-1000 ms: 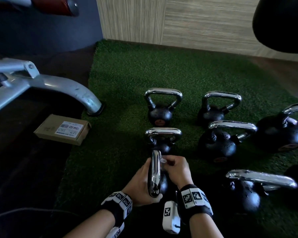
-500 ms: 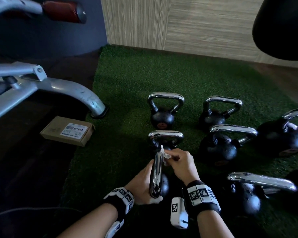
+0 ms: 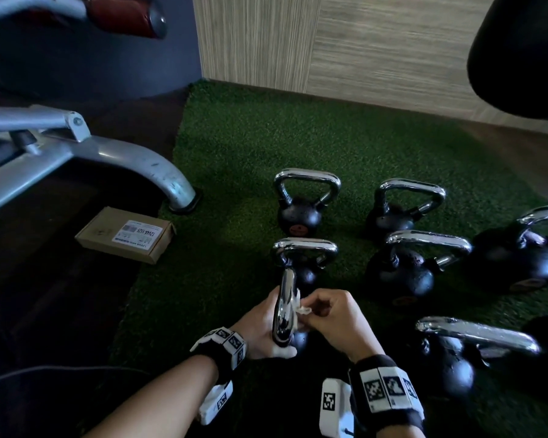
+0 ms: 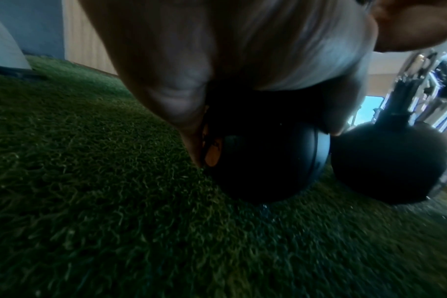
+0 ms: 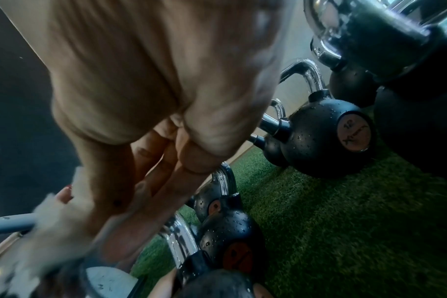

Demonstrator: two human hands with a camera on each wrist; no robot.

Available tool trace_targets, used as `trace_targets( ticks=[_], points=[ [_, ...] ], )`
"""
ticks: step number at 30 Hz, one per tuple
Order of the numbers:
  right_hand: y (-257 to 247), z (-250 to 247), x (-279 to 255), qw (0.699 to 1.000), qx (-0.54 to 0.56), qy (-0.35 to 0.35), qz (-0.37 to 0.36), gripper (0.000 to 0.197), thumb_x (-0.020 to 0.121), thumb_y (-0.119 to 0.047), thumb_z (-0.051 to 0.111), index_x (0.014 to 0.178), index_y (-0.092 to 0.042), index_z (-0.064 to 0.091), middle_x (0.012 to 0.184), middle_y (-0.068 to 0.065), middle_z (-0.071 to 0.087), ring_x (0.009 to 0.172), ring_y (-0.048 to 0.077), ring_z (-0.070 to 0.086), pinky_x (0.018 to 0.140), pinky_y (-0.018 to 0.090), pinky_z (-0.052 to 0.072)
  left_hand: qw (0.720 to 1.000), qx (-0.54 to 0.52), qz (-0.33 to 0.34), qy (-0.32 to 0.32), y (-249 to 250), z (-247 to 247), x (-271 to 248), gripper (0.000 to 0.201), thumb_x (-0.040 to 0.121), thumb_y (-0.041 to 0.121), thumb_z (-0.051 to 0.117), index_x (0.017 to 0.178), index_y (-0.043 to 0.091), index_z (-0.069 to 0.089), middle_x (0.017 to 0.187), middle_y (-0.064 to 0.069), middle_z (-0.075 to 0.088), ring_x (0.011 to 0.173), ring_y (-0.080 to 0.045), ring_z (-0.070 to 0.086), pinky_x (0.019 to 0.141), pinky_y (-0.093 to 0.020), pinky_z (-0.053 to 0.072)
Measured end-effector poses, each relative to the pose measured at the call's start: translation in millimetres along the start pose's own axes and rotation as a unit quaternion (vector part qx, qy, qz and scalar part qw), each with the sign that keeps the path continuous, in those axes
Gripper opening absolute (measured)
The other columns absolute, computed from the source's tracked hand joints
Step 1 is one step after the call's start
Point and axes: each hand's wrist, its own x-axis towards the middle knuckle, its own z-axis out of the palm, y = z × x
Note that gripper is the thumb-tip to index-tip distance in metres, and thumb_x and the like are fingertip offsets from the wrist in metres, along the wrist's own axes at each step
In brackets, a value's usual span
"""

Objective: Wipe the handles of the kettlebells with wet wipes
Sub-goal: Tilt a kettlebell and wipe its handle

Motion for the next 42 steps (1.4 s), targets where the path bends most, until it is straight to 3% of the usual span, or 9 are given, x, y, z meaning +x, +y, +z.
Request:
trace_targets(
  ticks=[4, 10, 12, 18, 22, 29, 35, 40, 42],
  points=[
    [-1.3, 3.7, -10.6, 0.998, 0.001, -0.055, 0.034, 0.012, 0.077, -0.013, 0.087, 0.082, -0.016, 0.077, 0.081, 0.006, 0.079, 0.08, 0.03, 0.077, 0.081, 0.053, 0.062, 1.0, -0.009, -0.02, 0.005, -2.4, -2.8, 1.5, 0.114, 0.067, 0.041, 0.092, 0.155, 0.016, 0.023, 0.123, 0.031, 0.04, 0.109, 0.018, 0.047, 0.091, -0.011, 0.04],
    [5.3, 13.0, -11.1, 0.996, -0.006, -0.06, 0.068, 0.011, 0.075, -0.01, 0.085, 0.081, -0.014, 0.076, 0.079, 0.011, 0.078, 0.071, 0.031, 0.077, 0.074, 0.055, 0.063, 0.998, -0.038, -0.053, 0.002, 1.0, -2.1, 2.7, 0.123, 0.065, 0.041, 0.092, 0.158, 0.022, 0.013, 0.101, 0.013, 0.069, 0.093, 0.001, 0.068, 0.087, -0.026, 0.056],
    [7.1, 17.8, -13.1, 0.994, -0.014, -0.071, 0.08, 0.01, 0.079, -0.003, 0.082, 0.083, -0.011, 0.077, 0.078, 0.01, 0.078, 0.065, 0.028, 0.077, 0.071, 0.053, 0.064, 0.996, -0.024, -0.079, -0.02, -1.0, -3.3, 3.6, 0.107, 0.065, 0.049, 0.09, 0.146, 0.004, 0.037, 0.093, 0.013, 0.071, 0.088, 0.0, 0.07, 0.09, -0.033, 0.059],
    [-2.3, 15.9, 0.0, 0.982, -0.152, -0.113, 0.022, 0.033, 0.082, 0.002, 0.069, 0.084, -0.031, 0.075, 0.08, -0.009, 0.066, 0.067, -0.005, 0.064, 0.062, 0.009, 0.048, 0.998, -0.008, -0.041, -0.05, 3.5, -13.2, -3.0, 0.068, 0.077, 0.028, 0.087, 0.125, -0.005, 0.054, 0.108, 0.018, 0.06, 0.104, 0.009, 0.059, 0.094, -0.021, 0.048],
    [-3.8, 9.8, 4.9, 0.973, -0.165, -0.161, 0.019, 0.037, 0.081, 0.0, 0.068, 0.074, -0.037, 0.064, 0.081, -0.012, 0.068, 0.071, -0.004, 0.064, 0.067, 0.014, 0.05, 0.995, -0.033, -0.02, -0.096, 11.7, -12.2, -4.9, 0.096, 0.076, 0.032, 0.089, 0.151, 0.012, 0.032, 0.136, 0.012, 0.051, 0.122, -0.005, 0.061, 0.104, -0.035, 0.054],
    [-1.9, 10.5, 7.4, 0.963, -0.145, -0.221, 0.042, 0.025, 0.081, -0.001, 0.062, 0.08, -0.024, 0.072, 0.08, -0.001, 0.076, 0.068, 0.002, 0.067, 0.066, 0.022, 0.054, 0.998, 0.023, -0.012, -0.051, 11.7, -6.5, -12.6, 0.134, 0.063, 0.049, 0.091, 0.16, 0.03, 0.001, 0.149, 0.012, 0.039, 0.134, -0.002, 0.046, 0.112, -0.03, 0.046],
    [14.8, 8.8, -5.5, 0.954, 0.075, -0.273, 0.095, 0.018, 0.084, 0.011, 0.066, 0.092, -0.002, 0.078, 0.084, 0.008, 0.074, 0.076, 0.019, 0.067, 0.072, 0.027, 0.055, 0.999, 0.023, -0.029, -0.039, 10.5, -2.2, -16.2, 0.139, 0.059, 0.045, 0.093, 0.16, 0.036, -0.002, 0.155, 0.012, 0.035, 0.137, -0.004, 0.045, 0.115, -0.033, 0.044],
    [18.3, 22.8, -16.6, 0.938, 0.256, -0.188, 0.14, 0.017, 0.085, 0.013, 0.068, 0.096, 0.004, 0.077, 0.087, 0.02, 0.073, 0.072, 0.021, 0.071, 0.068, 0.029, 0.059, 0.991, 0.115, 0.06, -0.028, 20.6, 1.6, -21.3, 0.077, 0.072, 0.032, 0.091, 0.137, 0.02, 0.05, 0.147, -0.002, 0.049, 0.142, -0.013, 0.035, 0.125, -0.036, 0.026],
    [15.5, 28.2, -14.6, 0.927, 0.316, -0.134, 0.152, 0.015, 0.085, 0.01, 0.07, 0.097, 0.003, 0.076, 0.09, 0.025, 0.073, 0.074, 0.027, 0.072, 0.07, 0.035, 0.061, 0.995, 0.072, 0.067, -0.013, 21.0, 1.6, -21.2, 0.092, 0.067, 0.03, 0.093, 0.144, 0.024, 0.042, 0.149, 0.002, 0.044, 0.138, -0.009, 0.041, 0.122, -0.029, 0.032]
  ],
)
